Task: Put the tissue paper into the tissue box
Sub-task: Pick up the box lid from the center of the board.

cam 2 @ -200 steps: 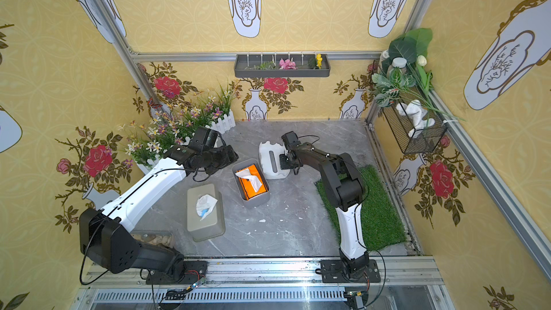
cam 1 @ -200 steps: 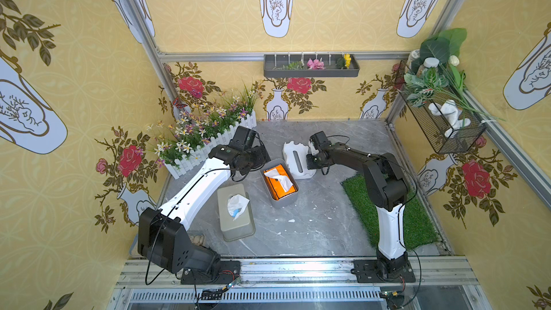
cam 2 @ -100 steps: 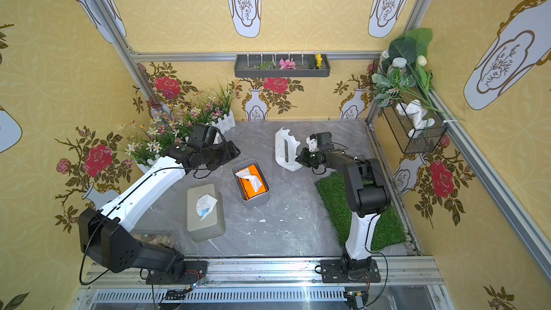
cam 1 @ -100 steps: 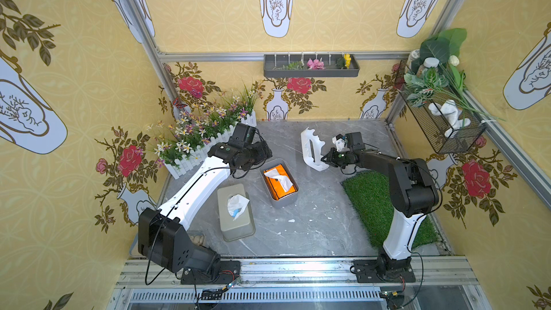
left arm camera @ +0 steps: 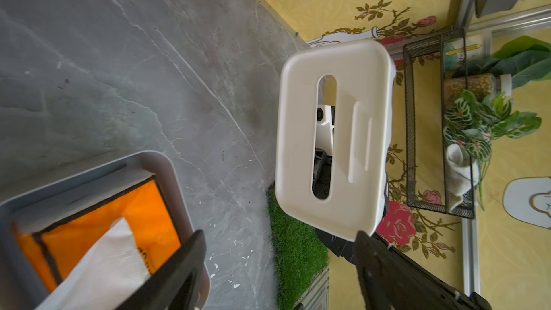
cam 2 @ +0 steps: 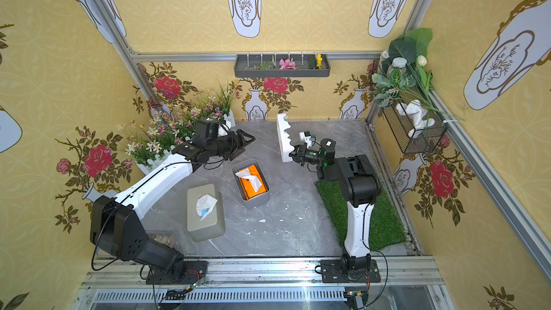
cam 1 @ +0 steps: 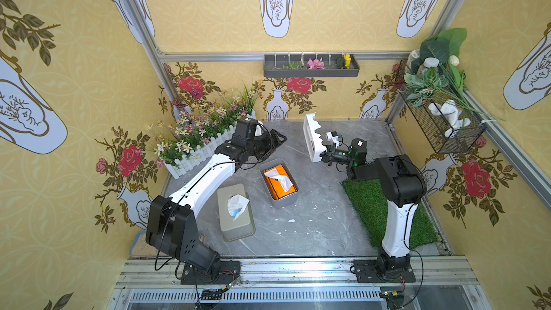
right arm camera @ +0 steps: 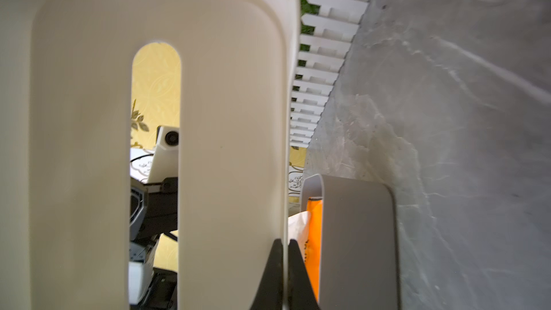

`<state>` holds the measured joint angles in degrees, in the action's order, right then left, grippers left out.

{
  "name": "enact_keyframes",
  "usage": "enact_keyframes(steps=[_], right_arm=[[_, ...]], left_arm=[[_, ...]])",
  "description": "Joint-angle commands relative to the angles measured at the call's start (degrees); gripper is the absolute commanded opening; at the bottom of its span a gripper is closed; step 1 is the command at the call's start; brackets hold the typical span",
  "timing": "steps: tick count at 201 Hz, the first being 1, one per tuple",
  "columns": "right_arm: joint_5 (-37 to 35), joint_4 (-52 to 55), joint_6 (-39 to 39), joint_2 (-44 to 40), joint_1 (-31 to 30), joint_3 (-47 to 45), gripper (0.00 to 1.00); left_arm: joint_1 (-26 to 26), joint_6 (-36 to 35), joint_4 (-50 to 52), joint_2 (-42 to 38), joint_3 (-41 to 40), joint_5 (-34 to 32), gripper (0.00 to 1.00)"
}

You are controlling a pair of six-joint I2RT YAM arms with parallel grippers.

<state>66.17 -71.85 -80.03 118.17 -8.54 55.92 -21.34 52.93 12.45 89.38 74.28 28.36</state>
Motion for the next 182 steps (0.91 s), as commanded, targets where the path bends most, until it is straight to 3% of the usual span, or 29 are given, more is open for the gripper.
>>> enact_keyframes(steps=[1,55,85,110,182], right_arm=[[3.09,-13.73,-6.68,-1.6,-0.95,0.8,0.0],[3.57,-13.75,-7.96,-1.76,-1.61,-0.57,0.0],[3.19,-13.77,-8.03,-1.28,-2.47,-0.13,0.0],[2.07,-13.7,-8.2,-1.62,-3.15,0.65,0.0],[0.69,-13.5,-10.19,-1.71,-6.61,3.66,0.0]], left_arm=[[-0.43,2.21,-6.82,1.45,0.97,4.64,0.79],[-0.63,-0.78,-4.92,3.82,4.5,3.37,0.78],[-2.45,0.22,-5.55,6.02,6.89,5.92,0.75],[-2.83,0.59,-6.64,7.12,5.53,7.13,0.7],[-4.06,3.06,-16.44,8.61,2.2,7.65,0.71]])
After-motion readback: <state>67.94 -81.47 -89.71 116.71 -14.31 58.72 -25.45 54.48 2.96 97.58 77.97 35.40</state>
